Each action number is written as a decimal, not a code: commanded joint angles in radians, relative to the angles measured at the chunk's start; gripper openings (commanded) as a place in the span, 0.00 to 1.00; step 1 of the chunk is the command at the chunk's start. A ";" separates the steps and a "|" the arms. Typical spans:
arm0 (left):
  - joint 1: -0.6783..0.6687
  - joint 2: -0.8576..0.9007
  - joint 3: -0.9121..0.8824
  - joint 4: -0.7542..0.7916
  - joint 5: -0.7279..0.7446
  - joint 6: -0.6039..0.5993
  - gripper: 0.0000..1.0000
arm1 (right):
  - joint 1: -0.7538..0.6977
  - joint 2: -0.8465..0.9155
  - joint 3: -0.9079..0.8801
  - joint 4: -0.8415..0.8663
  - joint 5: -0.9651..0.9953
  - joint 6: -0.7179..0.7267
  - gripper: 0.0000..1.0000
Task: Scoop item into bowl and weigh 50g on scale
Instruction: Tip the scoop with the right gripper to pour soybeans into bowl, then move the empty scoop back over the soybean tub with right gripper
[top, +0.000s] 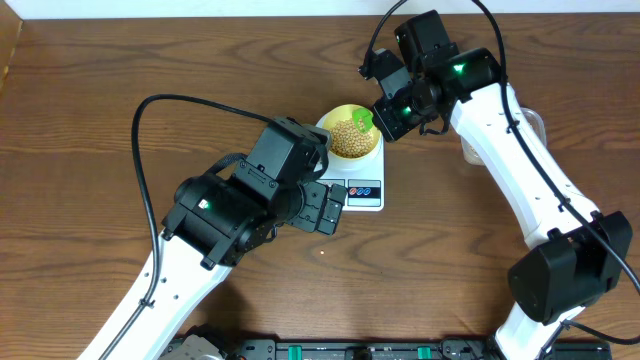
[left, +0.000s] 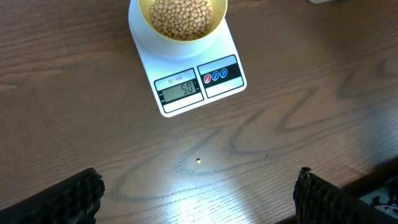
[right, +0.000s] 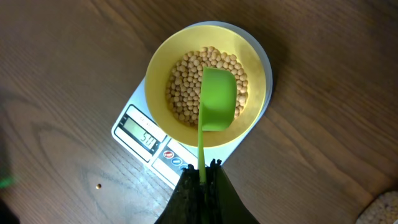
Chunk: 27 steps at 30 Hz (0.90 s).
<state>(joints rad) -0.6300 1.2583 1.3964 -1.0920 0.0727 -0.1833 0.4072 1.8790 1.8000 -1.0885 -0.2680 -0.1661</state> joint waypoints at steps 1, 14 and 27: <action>0.002 -0.013 0.016 0.001 -0.003 0.005 1.00 | 0.000 0.005 0.026 -0.001 0.007 -0.014 0.01; 0.002 -0.013 0.016 0.000 -0.003 0.005 1.00 | -0.039 0.005 0.026 0.027 -0.178 0.037 0.01; 0.002 -0.013 0.016 0.000 -0.003 0.005 1.00 | -0.286 0.006 0.004 0.057 -0.535 0.234 0.01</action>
<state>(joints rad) -0.6300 1.2583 1.3964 -1.0920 0.0727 -0.1833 0.1810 1.8790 1.8000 -1.0351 -0.6605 0.0074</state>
